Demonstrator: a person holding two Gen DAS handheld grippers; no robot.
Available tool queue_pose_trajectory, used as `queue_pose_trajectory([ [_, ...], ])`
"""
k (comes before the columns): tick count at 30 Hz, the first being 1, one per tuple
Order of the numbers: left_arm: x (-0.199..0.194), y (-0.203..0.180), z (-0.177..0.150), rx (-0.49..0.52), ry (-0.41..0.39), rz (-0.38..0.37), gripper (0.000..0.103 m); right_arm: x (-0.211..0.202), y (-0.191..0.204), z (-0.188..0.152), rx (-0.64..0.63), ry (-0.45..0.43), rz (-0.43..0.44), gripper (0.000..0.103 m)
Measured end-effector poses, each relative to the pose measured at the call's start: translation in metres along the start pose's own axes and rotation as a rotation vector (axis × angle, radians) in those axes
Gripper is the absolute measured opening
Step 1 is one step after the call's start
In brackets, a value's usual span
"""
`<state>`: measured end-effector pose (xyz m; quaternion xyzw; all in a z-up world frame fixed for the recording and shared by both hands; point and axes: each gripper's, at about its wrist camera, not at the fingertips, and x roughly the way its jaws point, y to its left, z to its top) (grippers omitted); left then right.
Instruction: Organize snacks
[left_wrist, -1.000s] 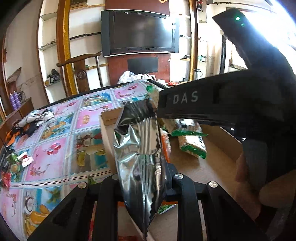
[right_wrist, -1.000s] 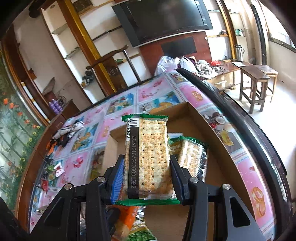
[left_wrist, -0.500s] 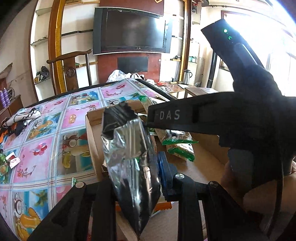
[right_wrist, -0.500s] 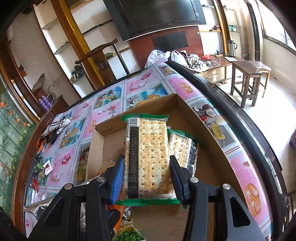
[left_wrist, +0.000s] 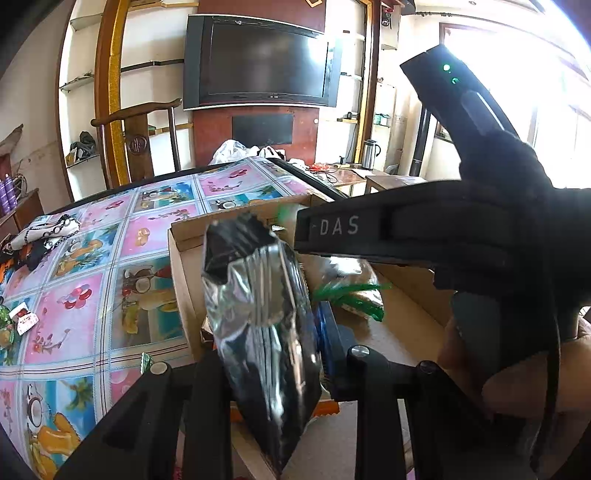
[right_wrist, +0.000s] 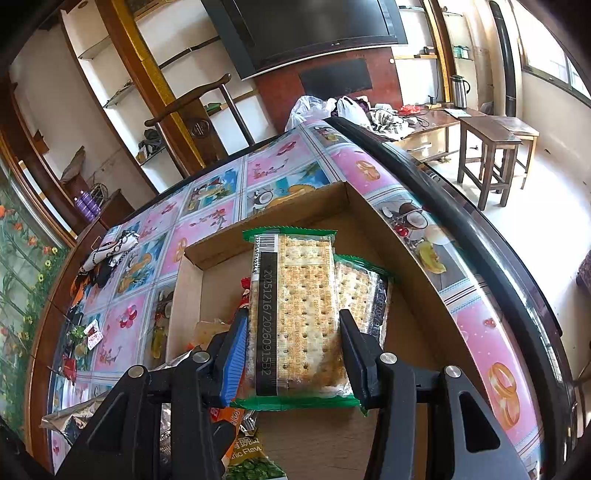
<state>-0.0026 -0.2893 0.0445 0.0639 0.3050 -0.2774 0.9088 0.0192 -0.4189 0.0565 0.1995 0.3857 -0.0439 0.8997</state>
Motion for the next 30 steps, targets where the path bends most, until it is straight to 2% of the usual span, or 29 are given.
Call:
queue_pose_trajectory([
  [7,-0.001,0.0,0.0,-0.005,0.001,-0.006,0.025,-0.001,0.003,0.0,-0.001,-0.007,0.002,0.05],
  [11,-0.001,-0.001,0.0,-0.005,-0.001,-0.014,0.036,-0.003,0.002,0.0,0.005,-0.019,0.006,0.05],
  [15,-0.003,-0.003,0.0,0.0,-0.003,-0.039,0.039,-0.007,-0.001,0.001,0.024,-0.037,0.003,0.05],
  [18,-0.005,-0.004,0.0,0.001,-0.003,-0.074,0.044,-0.013,-0.004,0.003,0.027,-0.062,-0.011,0.051],
  [20,-0.007,-0.004,0.001,-0.004,0.0,-0.109,0.051,-0.019,-0.007,0.005,0.034,-0.08,-0.019,0.051],
  [26,-0.014,-0.009,0.001,0.002,-0.013,-0.202,0.058,-0.027,-0.022,0.011,0.073,-0.108,-0.035,0.051],
  [30,-0.021,-0.017,0.0,0.038,-0.036,-0.205,0.061,-0.031,-0.026,0.013,0.082,-0.121,-0.039,0.051],
])
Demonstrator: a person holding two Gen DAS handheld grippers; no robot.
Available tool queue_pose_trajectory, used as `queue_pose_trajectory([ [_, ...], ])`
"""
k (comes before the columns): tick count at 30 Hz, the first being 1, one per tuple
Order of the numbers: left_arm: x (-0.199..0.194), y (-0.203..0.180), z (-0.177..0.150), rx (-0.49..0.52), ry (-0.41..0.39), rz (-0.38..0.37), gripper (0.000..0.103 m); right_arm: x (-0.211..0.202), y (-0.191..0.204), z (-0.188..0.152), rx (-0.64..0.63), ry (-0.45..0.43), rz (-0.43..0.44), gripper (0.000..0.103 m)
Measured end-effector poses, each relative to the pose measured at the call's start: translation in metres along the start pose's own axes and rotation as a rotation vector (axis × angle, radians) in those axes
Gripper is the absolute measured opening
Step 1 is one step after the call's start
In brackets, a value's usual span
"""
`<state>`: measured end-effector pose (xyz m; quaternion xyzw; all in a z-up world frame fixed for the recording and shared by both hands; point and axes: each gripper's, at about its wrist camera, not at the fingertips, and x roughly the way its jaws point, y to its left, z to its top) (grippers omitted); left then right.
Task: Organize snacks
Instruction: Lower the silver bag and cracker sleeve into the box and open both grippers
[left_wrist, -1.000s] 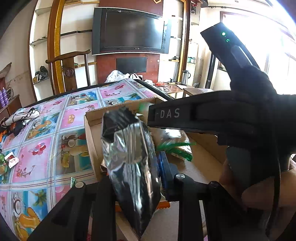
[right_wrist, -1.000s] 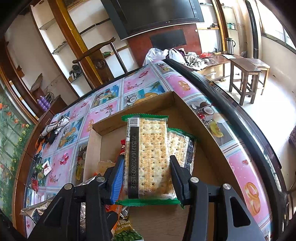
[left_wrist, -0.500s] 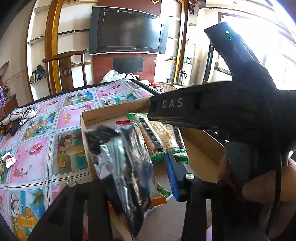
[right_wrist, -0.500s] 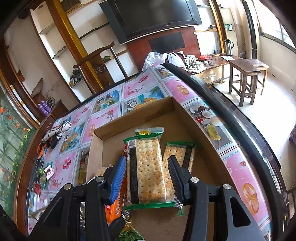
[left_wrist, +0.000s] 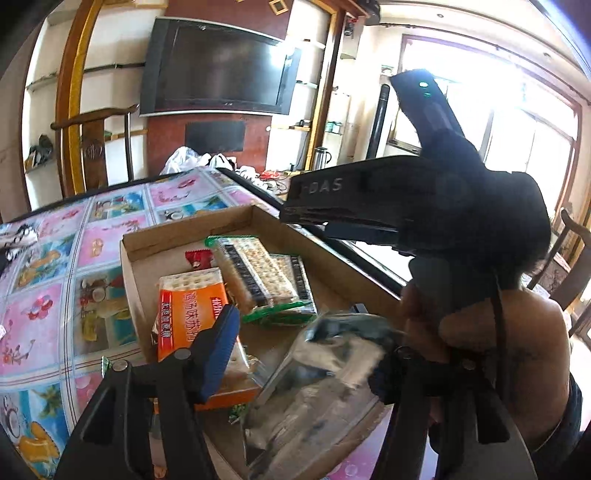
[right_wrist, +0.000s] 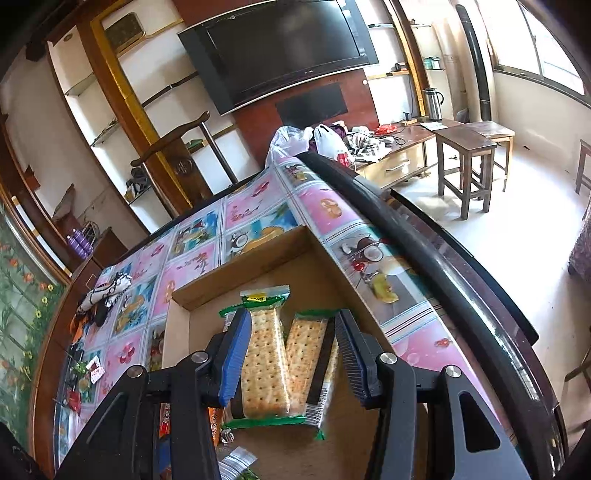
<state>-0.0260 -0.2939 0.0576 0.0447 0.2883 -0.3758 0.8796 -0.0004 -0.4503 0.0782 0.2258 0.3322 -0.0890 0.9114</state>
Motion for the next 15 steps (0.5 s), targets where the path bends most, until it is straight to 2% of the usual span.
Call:
queue_pose_trajectory([
  [4,-0.002,-0.002,0.0,0.014,-0.008,0.009,0.061,-0.002,-0.002,0.001,-0.001,-0.005,0.0,0.051],
  [8,-0.008,0.003,0.003,-0.022,-0.021,-0.021,0.061,-0.004,-0.003,0.001,-0.003,-0.013,0.0,0.051],
  [15,-0.013,0.009,0.006,-0.043,-0.039,0.007,0.061,-0.006,0.005,0.001,-0.033,-0.02,0.03,0.051],
])
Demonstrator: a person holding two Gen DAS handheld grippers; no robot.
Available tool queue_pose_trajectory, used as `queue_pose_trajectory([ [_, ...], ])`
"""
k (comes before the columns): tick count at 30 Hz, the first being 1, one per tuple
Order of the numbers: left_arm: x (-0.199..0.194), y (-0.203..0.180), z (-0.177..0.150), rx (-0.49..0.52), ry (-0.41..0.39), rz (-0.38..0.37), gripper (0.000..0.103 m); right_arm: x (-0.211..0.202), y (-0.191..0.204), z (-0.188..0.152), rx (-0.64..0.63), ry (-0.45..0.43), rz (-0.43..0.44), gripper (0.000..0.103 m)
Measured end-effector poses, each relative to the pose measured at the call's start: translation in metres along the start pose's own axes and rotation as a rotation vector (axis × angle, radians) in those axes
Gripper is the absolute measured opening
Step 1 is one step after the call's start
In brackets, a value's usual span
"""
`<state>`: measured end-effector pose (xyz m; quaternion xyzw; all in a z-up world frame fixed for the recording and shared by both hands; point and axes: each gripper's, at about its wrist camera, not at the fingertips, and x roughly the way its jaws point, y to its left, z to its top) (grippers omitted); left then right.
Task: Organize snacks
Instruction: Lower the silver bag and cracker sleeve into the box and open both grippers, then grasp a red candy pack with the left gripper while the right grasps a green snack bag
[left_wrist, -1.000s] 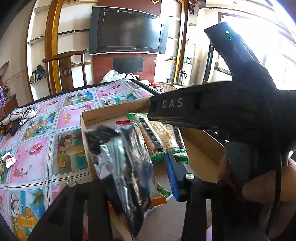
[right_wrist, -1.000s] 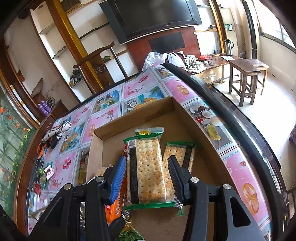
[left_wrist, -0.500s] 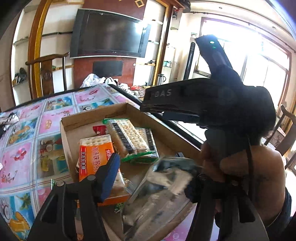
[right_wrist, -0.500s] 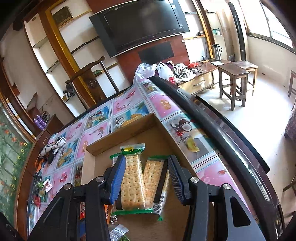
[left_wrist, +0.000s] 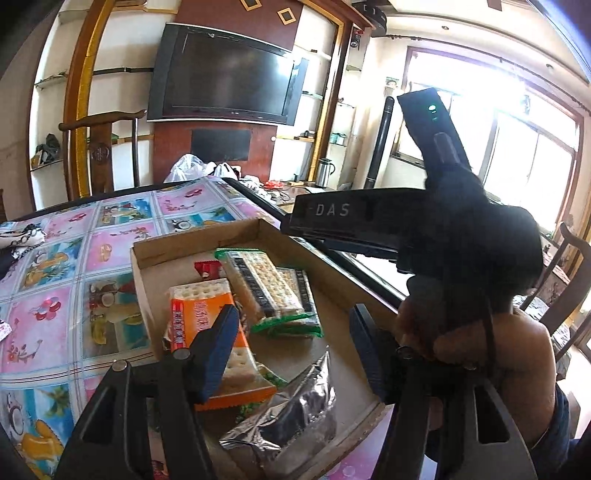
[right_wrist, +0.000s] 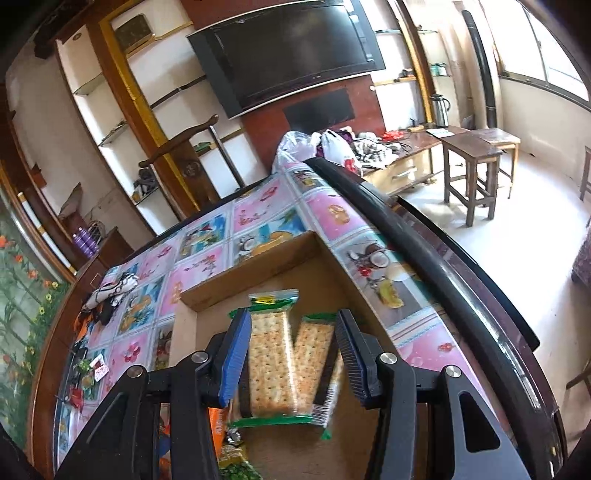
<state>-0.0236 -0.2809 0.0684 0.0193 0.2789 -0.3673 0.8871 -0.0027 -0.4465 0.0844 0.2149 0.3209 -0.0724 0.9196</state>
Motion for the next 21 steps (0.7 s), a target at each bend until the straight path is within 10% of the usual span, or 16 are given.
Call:
queue_pose_trajectory([
  [21,-0.066,0.141,-0.015,-0.404,0.134,0.2,0.061,0.003,0.057,-0.022,-0.232,0.007,0.17,0.051],
])
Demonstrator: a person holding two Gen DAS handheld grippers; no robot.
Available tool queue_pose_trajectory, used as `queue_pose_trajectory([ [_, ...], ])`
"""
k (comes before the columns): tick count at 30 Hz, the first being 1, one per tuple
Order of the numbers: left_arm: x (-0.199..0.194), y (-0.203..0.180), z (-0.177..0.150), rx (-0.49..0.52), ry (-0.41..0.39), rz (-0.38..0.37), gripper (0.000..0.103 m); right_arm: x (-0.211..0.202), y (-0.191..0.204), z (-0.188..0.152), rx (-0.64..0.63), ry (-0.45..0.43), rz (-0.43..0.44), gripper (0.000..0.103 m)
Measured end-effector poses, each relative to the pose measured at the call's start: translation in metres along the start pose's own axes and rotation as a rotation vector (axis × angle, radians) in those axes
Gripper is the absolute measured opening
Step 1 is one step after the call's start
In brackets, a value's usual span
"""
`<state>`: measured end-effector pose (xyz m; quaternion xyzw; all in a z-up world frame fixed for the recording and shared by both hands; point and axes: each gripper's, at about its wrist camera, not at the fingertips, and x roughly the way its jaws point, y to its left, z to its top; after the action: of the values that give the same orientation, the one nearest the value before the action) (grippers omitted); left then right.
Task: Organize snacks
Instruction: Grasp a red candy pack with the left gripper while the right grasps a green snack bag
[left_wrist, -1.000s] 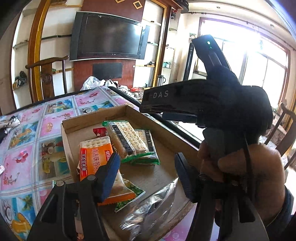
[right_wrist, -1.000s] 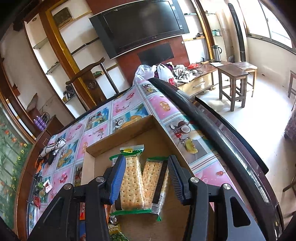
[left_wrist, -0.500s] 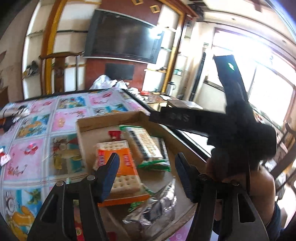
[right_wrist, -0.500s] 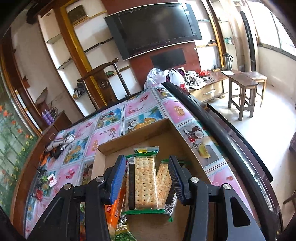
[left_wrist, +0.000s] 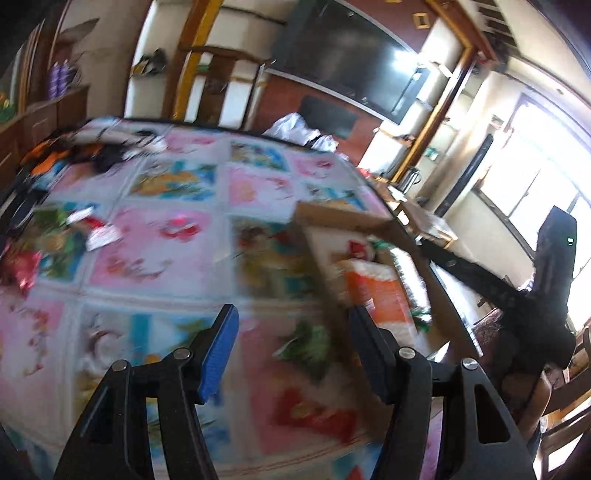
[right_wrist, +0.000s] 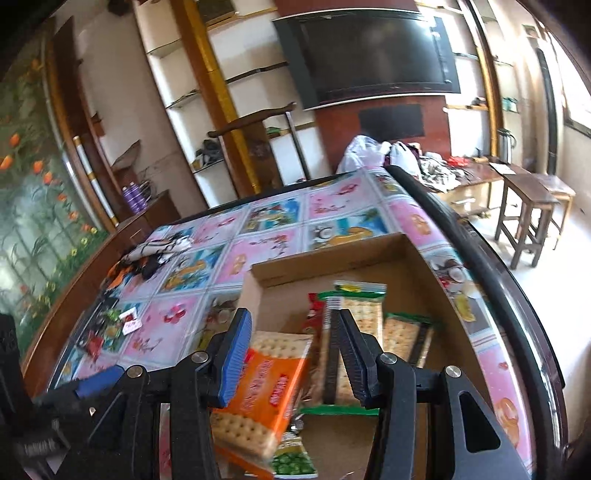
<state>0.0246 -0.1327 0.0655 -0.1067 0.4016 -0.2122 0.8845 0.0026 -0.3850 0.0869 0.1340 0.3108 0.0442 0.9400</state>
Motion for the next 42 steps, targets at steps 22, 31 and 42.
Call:
queue_pose_trajectory([
  [22,0.039,-0.052,-0.073,0.449,0.181,0.05,0.062,0.0,-0.001,0.0,-0.004,0.003,-0.003,0.051],
  [31,0.037,0.017,-0.041,0.189,0.114,0.306,0.062,0.002,0.031,-0.011,-0.128,0.049,0.146,0.051],
  [42,0.035,0.06,-0.022,0.056,0.065,0.441,0.062,0.029,0.113,-0.057,-0.545,0.275,0.228,0.056],
])
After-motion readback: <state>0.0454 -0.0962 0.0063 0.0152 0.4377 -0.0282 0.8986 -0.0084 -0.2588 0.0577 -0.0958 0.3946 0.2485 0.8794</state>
